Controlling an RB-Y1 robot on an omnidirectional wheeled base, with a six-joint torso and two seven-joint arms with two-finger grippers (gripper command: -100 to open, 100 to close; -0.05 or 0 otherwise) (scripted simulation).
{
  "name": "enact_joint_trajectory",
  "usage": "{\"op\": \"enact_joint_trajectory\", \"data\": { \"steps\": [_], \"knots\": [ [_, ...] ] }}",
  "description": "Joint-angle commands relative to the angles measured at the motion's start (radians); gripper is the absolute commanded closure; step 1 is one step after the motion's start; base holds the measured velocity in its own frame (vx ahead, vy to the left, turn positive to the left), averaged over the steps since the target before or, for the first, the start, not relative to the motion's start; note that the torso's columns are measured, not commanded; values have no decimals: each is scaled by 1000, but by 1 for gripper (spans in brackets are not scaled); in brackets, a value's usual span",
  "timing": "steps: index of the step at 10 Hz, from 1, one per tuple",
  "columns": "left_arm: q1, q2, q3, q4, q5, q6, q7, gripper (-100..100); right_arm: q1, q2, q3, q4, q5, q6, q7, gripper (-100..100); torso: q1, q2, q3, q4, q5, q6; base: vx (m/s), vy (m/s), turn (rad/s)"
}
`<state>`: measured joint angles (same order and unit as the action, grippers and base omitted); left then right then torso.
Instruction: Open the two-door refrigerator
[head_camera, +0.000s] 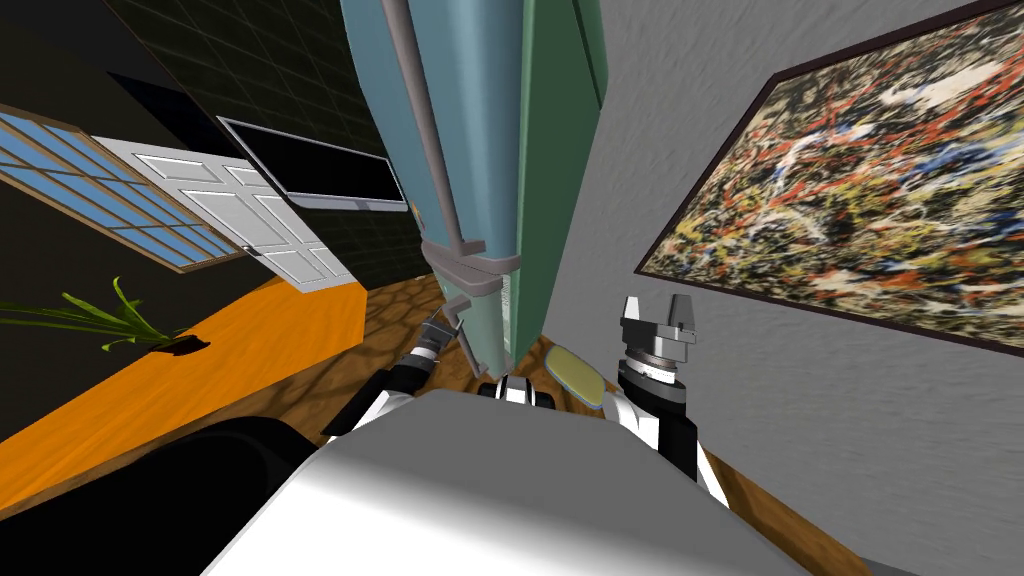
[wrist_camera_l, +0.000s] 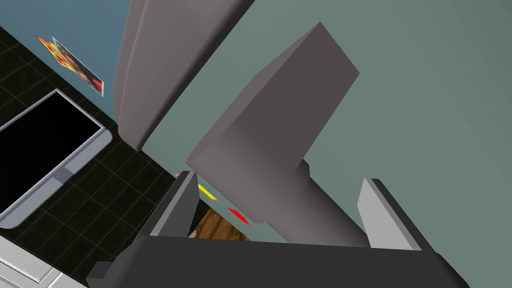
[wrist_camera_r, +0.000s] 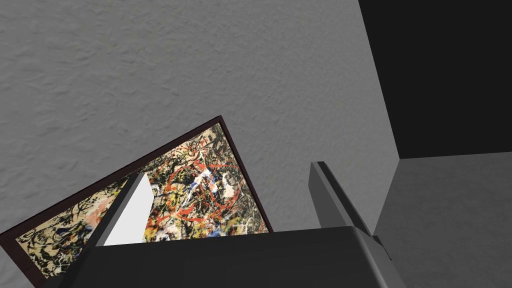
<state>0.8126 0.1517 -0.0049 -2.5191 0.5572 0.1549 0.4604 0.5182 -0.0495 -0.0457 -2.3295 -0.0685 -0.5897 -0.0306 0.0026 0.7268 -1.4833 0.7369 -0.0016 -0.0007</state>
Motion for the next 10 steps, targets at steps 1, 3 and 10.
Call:
{"op": "enact_joint_trajectory", "data": {
  "steps": [1, 3, 10],
  "knots": [
    [-15, 47, 0, 4, -62, -16, 71, 100, 0, 0, 0, 0, 0, 0, 0, 0, -4, -2, -2, -1, 0, 1, -60, 130, -45],
    [-15, 47, 0, 4, -107, -16, 135, 100, 0, 0, 0, 0, 0, 0, 0, 0, 8, 2, 1, 0, 1, 1, -87, 116, -45],
    [-36, 142, -8, 14, -264, -34, 335, 100, 0, 0, 0, 0, 0, 0, 0, 0, 4, 1, -1, -1, 0, 2, -80, 114, -32]
  ]
}}
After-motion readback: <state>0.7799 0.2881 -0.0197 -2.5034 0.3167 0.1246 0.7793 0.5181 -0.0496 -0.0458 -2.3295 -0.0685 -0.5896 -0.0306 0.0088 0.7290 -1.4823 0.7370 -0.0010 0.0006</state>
